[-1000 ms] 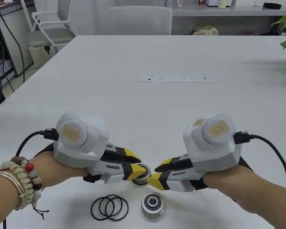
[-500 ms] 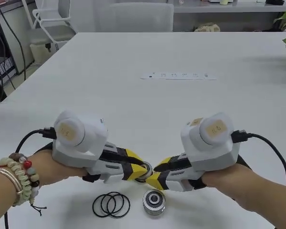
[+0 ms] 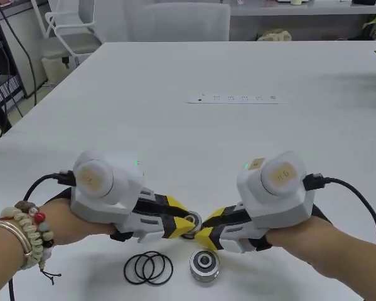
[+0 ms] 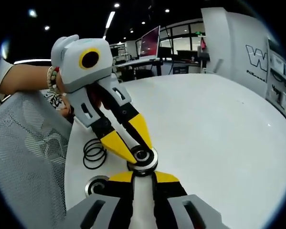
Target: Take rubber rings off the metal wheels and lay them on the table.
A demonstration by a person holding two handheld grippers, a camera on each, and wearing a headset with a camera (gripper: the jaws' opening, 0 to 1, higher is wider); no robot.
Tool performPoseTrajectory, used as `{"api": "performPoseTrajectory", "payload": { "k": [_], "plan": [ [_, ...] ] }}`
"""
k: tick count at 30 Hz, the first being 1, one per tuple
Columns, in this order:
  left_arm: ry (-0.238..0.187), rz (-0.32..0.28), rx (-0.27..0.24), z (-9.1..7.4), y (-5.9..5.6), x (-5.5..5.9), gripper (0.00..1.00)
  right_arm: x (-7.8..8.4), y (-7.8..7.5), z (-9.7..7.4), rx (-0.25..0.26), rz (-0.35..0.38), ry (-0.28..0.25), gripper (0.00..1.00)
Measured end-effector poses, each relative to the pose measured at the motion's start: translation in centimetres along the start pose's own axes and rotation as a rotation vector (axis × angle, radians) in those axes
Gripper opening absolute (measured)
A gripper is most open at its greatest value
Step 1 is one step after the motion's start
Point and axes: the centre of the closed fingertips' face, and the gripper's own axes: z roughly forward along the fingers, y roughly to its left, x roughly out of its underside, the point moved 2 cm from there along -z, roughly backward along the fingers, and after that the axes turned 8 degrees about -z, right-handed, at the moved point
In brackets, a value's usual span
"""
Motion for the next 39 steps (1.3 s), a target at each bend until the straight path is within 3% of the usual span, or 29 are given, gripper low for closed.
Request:
{"api": "performPoseTrajectory", "payload": {
  "k": [4,5,9,11,14,18,20,23,30,34,36,38,39],
  "plan": [
    [-0.002,0.003,-0.003,0.1,0.1,-0.2,0.08,0.1,-0.1,0.0,0.003,-0.011,0.004,0.04],
    [-0.002,0.003,-0.003,0.2,0.1,-0.2,0.08,0.1,-0.5,-0.1,0.027,-0.028,0.005,0.00],
    [-0.006,0.012,-0.007,0.1,0.0,-0.2,0.08,0.2,-0.5,0.0,0.028,-0.017,0.014,0.00],
    [-0.002,0.027,-0.005,0.0,0.0,-0.2,0.08,0.3,-0.6,0.0,0.030,0.061,0.009,0.00],
    [0.002,0.032,-0.005,-0.1,0.0,-0.1,0.08,0.3,-1.2,-0.1,0.041,0.122,-0.006,0.00],
    [0.000,0.035,-0.005,0.0,-0.1,-0.1,0.08,-0.3,-1.8,-0.8,0.036,0.256,-0.060,0.00],
    [-0.001,0.038,-0.005,0.0,-0.1,-0.1,0.08,-0.2,-1.9,-0.9,0.032,0.281,-0.064,0.00],
    [0.000,0.085,-0.010,0.1,-0.2,-0.2,0.08,-0.7,-1.7,-1.0,0.028,0.296,-0.074,0.00],
    [0.000,0.117,-0.017,0.0,-0.2,-0.3,0.07,-1.2,-1.5,-1.1,0.031,0.322,-0.061,0.00],
    [-0.001,0.145,-0.018,0.3,-0.4,-0.5,0.06,-1.5,-1.3,-1.0,0.029,0.317,-0.061,0.00],
    [0.001,0.158,-0.017,0.7,-0.7,-0.6,0.03,-1.6,-0.8,-0.9,-0.001,0.314,-0.063,0.00],
    [0.016,0.200,-0.003,0.5,-1.0,-0.7,0.00,-1.6,-1.0,-0.9,0.033,0.261,-0.057,0.00],
    [0.014,0.206,-0.007,0.4,-1.1,-0.8,0.00,-1.6,-0.7,-0.8,0.020,0.286,-0.047,0.00]
  ]
}}
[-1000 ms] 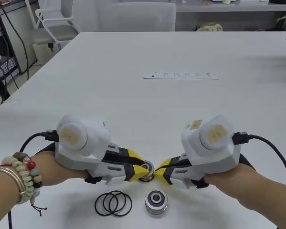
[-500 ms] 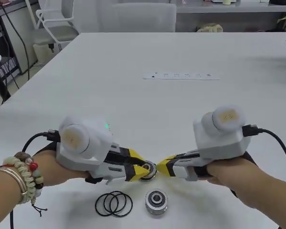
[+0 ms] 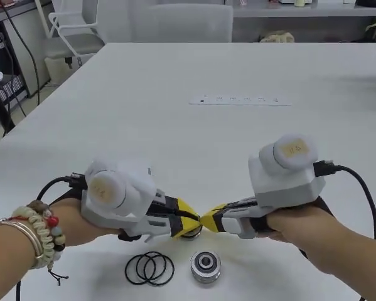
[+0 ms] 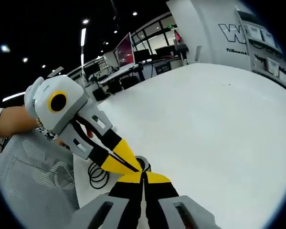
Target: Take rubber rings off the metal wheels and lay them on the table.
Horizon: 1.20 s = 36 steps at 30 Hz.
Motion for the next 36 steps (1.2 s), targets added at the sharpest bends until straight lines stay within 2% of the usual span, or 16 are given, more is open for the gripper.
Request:
{"api": "performPoseTrajectory", "payload": {
  "k": [10,16,23,25,28,30,36],
  "plan": [
    [-0.018,-0.054,0.013,-0.3,-0.2,0.2,0.00,0.1,-0.5,0.1,0.003,0.005,-0.006,0.00],
    [-0.004,-0.039,0.041,-0.1,-0.7,0.2,0.07,0.2,-0.7,0.0,0.007,0.008,-0.007,0.00],
    [0.010,-0.060,0.004,-0.6,0.5,0.7,0.06,0.3,-1.3,-0.2,0.019,0.020,-0.009,0.00],
    [0.023,-0.080,0.002,-0.7,0.6,1.1,0.07,0.3,-1.4,-0.3,0.021,0.028,-0.010,0.00],
    [0.011,-0.083,0.002,-0.5,0.5,0.8,0.07,0.3,-1.2,-0.3,0.020,0.029,-0.011,0.00],
    [0.006,-0.111,0.002,-0.5,0.5,0.8,0.07,0.2,-1.2,-0.3,0.018,0.024,-0.012,0.00],
    [0.002,-0.084,-0.005,-0.4,0.5,0.7,0.07,0.2,-1.1,-0.3,0.007,0.039,-0.013,0.00]
  ]
}}
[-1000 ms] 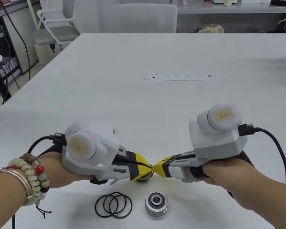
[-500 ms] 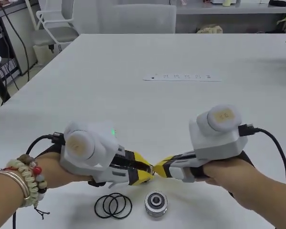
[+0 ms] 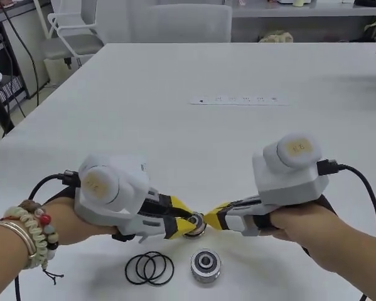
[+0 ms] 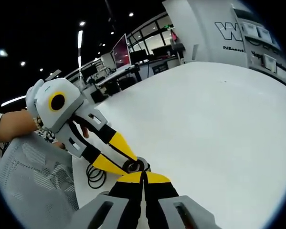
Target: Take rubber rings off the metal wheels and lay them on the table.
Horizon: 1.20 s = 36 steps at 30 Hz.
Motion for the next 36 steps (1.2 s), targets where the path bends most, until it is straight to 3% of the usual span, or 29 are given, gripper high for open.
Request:
{"api": "performPoseTrajectory", "payload": {
  "k": [36],
  "plan": [
    [-0.009,-0.022,-0.024,0.03,0.26,-0.08,0.07,-0.67,0.87,0.02,-0.018,-0.011,0.001,0.00]
  ]
}}
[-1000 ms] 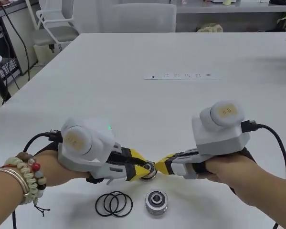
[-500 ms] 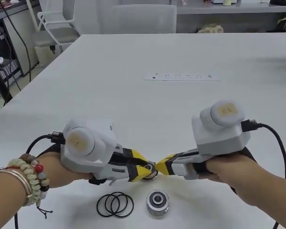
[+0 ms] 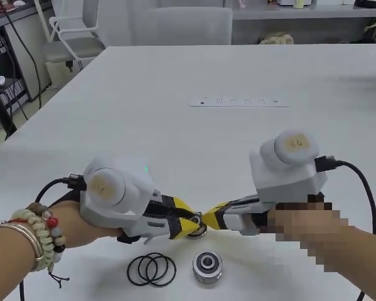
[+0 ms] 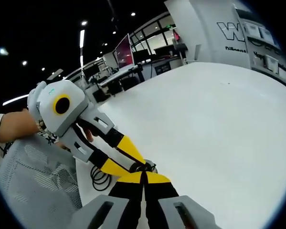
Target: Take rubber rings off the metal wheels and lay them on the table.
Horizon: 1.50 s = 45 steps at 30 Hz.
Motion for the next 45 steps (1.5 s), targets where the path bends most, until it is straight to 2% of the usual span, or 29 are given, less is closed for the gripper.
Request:
{"api": "performPoseTrajectory", "payload": {
  "k": [5,7,8,9,13,16,19,24,27,31,36,39,41,45],
  "plan": [
    [0.000,0.002,-0.003,0.0,0.0,-0.1,0.07,-0.3,0.3,0.1,-0.005,-0.011,-0.009,0.00],
    [0.001,0.002,-0.004,0.0,0.0,-0.1,0.07,-1.6,0.5,0.0,-0.012,0.002,-0.084,0.00],
    [0.000,-0.001,-0.005,0.1,0.0,-0.1,0.07,-1.7,0.4,-0.1,-0.013,0.008,-0.072,0.00],
    [-0.001,-0.002,-0.006,0.1,0.0,-0.1,0.07,-1.7,0.0,-0.2,0.010,0.007,-0.061,0.00],
    [-0.005,-0.004,-0.014,0.1,0.0,-0.1,0.07,-0.5,-0.3,-0.1,0.016,0.022,-0.030,0.00],
    [-0.004,-0.004,-0.012,0.1,0.0,-0.1,0.07,-0.5,-0.4,-0.3,0.021,0.031,-0.029,0.00],
    [0.007,-0.032,-0.009,0.1,0.1,-0.3,0.07,-0.6,-0.4,-0.3,0.022,0.035,-0.032,0.00],
    [0.029,-0.025,0.009,-0.1,-0.2,-0.5,0.11,-0.4,-0.4,-0.3,0.020,0.039,-0.026,0.00],
    [-0.001,-0.058,0.042,-0.8,-0.5,-1.5,0.17,-0.4,-0.5,-0.5,0.019,0.045,-0.033,0.00],
    [-0.012,-0.043,0.055,-2.0,-0.6,-2.4,0.24,-0.6,-0.4,-0.7,0.007,0.055,-0.044,0.00],
    [-0.030,-0.071,0.078,-3.6,-0.9,-3.8,0.41,-0.9,-0.3,-0.8,0.001,0.050,-0.052,0.00],
    [-0.043,-0.063,0.084,-4.3,-1.2,-4.3,0.50,-1.2,0.2,-1.0,-0.014,0.030,-0.060,0.00],
    [-0.044,-0.065,0.087,-5.0,-1.5,-4.5,0.53,-1.5,0.3,-1.1,-0.020,0.029,-0.069,0.00],
    [-0.030,-0.054,0.072,-6.9,-1.9,-4.3,0.64,-2.0,0.9,-1.2,-0.039,0.024,-0.080,0.00]
  ]
}}
